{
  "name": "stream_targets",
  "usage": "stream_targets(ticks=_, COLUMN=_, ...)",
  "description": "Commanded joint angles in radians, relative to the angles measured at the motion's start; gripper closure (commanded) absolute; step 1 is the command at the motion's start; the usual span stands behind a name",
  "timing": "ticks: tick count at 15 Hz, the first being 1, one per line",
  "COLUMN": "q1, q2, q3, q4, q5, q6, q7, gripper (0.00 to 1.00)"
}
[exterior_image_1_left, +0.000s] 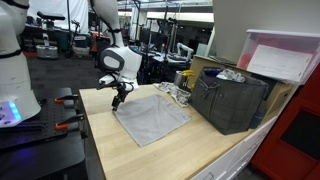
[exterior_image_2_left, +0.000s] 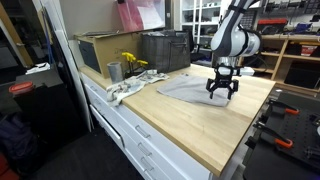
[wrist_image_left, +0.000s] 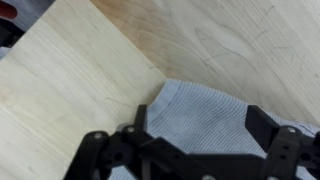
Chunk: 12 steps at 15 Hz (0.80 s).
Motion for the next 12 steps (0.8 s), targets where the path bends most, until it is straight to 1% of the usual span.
stream_targets(ticks=1, q1=-0.05, q2=-0.089, q3=0.095, q4=-0.093, q5=0.15, q6=0.11, q7=-0.103, gripper=0.0)
stream_targets(ticks=2, q1=-0.06, q2=-0.099, q3=0.12, q4=-0.103, q5=0.191, q6=0.124, q7=-0.125, gripper=0.0)
stream_targets(ticks=6, q1=-0.074, q2=-0.101, q3=0.176, q4=-0.128, q5=0.305, q6=0.167, q7=-0.173, gripper=0.0)
stream_targets(ticks=8, q1=-0.097, q2=-0.084, q3=0.207, q4=-0.13, q5=0.372, q6=0.184, q7=-0.228, gripper=0.0)
stream_targets(ticks=12, q1=-0.152, q2=-0.059, q3=0.259, q4=-0.115, q5=0.515, q6=0.207, q7=-0.381, gripper=0.0)
